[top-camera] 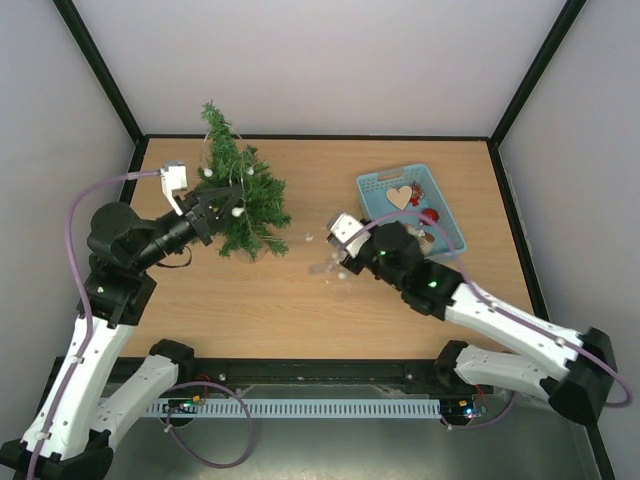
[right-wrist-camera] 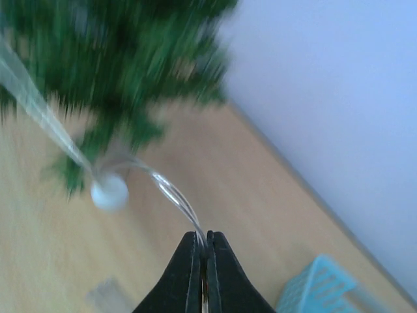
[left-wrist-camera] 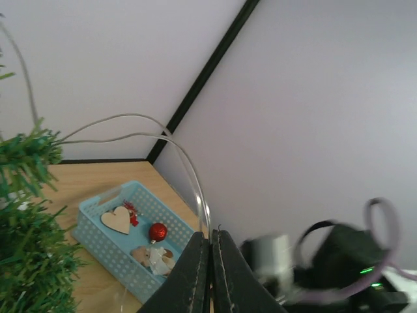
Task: Decorate the small christmas tree
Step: Wrap the decoration item around the Christmas tree.
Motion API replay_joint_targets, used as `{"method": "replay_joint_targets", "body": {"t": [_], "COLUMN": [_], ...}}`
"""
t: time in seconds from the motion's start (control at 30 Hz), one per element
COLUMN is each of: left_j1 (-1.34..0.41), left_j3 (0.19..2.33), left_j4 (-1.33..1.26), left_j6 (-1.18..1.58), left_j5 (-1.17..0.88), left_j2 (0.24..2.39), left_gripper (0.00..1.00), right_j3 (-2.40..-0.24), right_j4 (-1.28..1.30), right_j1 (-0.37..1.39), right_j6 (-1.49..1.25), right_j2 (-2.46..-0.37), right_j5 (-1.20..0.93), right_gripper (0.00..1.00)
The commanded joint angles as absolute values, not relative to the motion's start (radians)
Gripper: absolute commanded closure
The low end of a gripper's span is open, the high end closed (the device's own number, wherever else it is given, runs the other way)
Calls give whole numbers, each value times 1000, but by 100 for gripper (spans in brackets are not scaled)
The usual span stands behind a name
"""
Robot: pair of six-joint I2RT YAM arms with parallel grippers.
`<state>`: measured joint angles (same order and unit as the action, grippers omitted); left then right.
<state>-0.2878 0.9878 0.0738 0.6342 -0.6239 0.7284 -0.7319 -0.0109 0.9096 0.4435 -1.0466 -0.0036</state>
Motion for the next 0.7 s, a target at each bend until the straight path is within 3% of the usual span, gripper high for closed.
{"method": "replay_joint_targets", "body": {"t": [0.0, 0.27, 0.53, 0.67], "left_j1": [-288, -285, -280, -252], "left_j3": [1015, 1041, 1035, 1057], "left_j4": [134, 162, 202, 290], "left_j6": [621, 634, 653, 664], "left_j5": [-547, -531, -507, -485], "left_j2": [731, 733, 744, 766], "left_gripper": [98, 98, 98, 98], "right_j3": [-904, -954, -1008, -1105], "right_j4": [106, 16, 261, 310], "right_j1": [908, 909, 909, 909], "right_j6": [345, 84, 174, 133], "right_j2": [-922, -810, -914, -969], "right_j5": [9, -369, -60, -65], "right_gripper": [98, 98, 98, 98]}}
